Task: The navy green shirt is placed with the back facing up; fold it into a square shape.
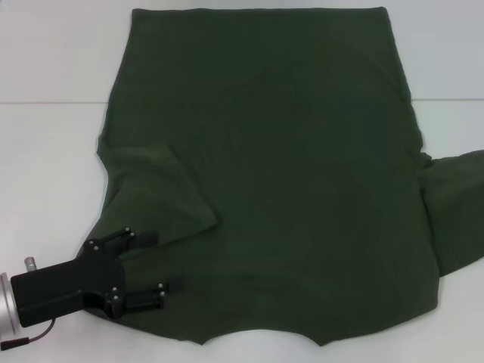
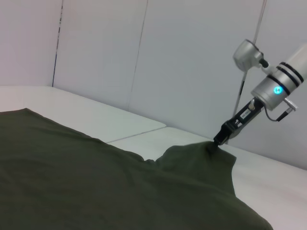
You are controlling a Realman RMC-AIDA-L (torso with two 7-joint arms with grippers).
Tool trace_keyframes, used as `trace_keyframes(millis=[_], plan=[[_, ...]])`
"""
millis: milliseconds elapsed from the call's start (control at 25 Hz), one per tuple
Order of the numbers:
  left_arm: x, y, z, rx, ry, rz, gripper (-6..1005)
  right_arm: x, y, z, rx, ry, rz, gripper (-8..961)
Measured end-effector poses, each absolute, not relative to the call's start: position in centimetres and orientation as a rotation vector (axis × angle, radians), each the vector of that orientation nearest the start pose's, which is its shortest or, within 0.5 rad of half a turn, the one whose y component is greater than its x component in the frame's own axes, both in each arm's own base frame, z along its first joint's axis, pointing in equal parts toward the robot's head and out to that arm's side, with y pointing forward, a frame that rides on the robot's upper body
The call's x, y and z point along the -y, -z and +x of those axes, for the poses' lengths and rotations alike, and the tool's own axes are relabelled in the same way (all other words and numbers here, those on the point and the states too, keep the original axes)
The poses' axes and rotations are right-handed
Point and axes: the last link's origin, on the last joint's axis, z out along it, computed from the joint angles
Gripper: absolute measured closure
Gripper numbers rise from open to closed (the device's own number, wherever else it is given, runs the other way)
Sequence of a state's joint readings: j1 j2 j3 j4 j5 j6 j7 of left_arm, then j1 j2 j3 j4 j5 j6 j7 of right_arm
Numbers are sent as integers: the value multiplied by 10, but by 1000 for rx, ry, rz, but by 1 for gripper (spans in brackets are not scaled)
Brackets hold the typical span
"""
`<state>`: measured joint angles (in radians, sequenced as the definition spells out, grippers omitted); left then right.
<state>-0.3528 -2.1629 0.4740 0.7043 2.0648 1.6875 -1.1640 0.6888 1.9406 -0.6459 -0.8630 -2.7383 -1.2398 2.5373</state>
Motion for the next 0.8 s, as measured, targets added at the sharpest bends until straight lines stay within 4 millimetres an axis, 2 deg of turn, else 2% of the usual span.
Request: trace_keyframes(millis=[440,680,800], plan=[[-266,2,-303,602,792,-2593,79,-425,-125,287,-1404,3,-1940,934],[-266,2,-303,605,793,-2592,79,-430,-119,277,-1382,10,-1972,933],[-266,2,-303,605,793,-2593,79,-434,-111,266,-1358,27,-2016,932]])
